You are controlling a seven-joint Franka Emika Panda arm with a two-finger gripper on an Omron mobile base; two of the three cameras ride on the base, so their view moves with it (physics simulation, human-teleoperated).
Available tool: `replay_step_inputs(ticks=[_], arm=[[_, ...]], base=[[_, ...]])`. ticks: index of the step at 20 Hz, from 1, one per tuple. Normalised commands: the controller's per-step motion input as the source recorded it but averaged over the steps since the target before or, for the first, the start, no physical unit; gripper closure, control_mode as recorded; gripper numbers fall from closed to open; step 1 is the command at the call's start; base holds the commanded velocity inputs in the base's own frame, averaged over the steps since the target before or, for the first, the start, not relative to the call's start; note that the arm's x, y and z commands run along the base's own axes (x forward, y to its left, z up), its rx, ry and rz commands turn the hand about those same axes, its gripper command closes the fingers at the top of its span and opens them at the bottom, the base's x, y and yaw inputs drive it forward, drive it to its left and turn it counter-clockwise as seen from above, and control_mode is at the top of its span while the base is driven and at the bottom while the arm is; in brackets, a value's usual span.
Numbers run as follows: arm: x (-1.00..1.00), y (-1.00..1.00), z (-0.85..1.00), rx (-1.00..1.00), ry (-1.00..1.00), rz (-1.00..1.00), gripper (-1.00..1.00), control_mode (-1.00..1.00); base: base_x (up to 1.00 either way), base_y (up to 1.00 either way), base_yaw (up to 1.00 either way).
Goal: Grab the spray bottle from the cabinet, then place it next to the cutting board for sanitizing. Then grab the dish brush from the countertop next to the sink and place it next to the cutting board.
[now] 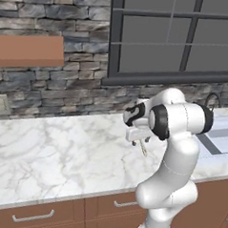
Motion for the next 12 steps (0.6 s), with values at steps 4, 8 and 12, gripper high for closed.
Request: replay_step_inputs(ticks=[4, 8, 12], arm=[[0.23, 0.0, -0.31, 0.0, 0.09, 0.02, -1.0, -1.0], [0.16, 0.0, -0.25, 0.0, 0.05, 0.0, 1.0, -1.0], [0.1, 0.0, -0.2, 0.0, 0.01, 0.0, 1.0, -1.0]], base=[[0.0, 0.0, 0.0], [0.0, 0.0, 0.0], [0.0, 0.0, 0.0]])
